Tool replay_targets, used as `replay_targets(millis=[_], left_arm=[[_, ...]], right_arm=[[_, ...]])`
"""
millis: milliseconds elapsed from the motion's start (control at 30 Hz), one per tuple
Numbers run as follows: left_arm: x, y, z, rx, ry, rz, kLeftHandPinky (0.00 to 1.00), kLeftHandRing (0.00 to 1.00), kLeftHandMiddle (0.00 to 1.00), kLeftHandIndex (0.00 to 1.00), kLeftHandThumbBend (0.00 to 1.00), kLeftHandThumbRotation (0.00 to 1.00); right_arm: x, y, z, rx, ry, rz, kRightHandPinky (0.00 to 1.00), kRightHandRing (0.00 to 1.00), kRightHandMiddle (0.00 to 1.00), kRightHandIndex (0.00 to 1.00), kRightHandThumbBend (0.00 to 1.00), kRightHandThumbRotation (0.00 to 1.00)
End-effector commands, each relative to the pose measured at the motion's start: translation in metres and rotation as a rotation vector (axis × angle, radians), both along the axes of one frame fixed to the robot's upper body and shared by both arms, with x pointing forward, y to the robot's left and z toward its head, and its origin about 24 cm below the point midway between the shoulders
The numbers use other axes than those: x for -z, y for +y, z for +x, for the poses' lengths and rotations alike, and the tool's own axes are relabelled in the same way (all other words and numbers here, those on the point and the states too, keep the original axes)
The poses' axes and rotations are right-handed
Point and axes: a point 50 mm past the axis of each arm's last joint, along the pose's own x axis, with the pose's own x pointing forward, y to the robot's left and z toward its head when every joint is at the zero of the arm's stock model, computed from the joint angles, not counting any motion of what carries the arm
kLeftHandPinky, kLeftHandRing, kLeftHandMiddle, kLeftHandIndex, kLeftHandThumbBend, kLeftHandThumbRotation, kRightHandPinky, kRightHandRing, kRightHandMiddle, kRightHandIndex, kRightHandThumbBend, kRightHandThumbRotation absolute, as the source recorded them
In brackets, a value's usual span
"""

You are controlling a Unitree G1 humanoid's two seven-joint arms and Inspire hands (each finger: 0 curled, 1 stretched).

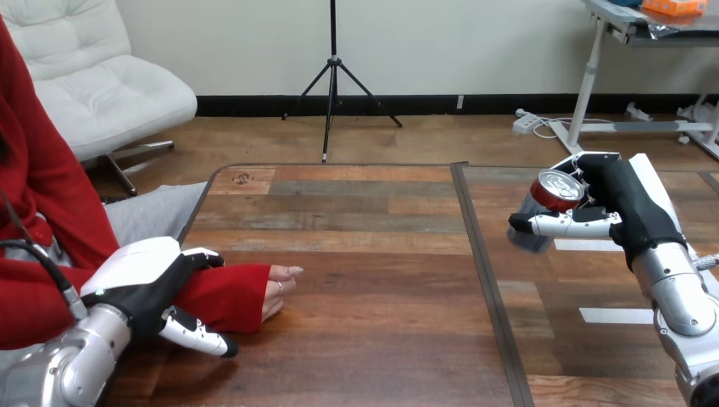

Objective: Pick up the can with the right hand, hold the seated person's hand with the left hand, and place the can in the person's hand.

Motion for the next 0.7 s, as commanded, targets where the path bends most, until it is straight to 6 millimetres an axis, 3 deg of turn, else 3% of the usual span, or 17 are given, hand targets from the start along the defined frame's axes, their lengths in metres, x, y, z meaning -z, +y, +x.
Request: replay_targets(millis=[0,667], left_arm=[[-0.0252,-0.0026,0.0089,0.037,-0.086,0.054,0.81,0.84,0.85,0.84,1.0,0.27],[-0.0204,-0.0038,0.0093,-0.001,-0.17,0.109,0.79,0.83,0.84,0.84,1.0,0.15]], right_arm=[[-0.0333,0.0043,0.0158,-0.002,-0.137,0.038,0.26,0.31,0.38,0.44,0.87,0.0],[-0.033,0.0043,0.0155,0.0,-0.138,0.032,0.26,0.31,0.38,0.44,0.88,0.0]])
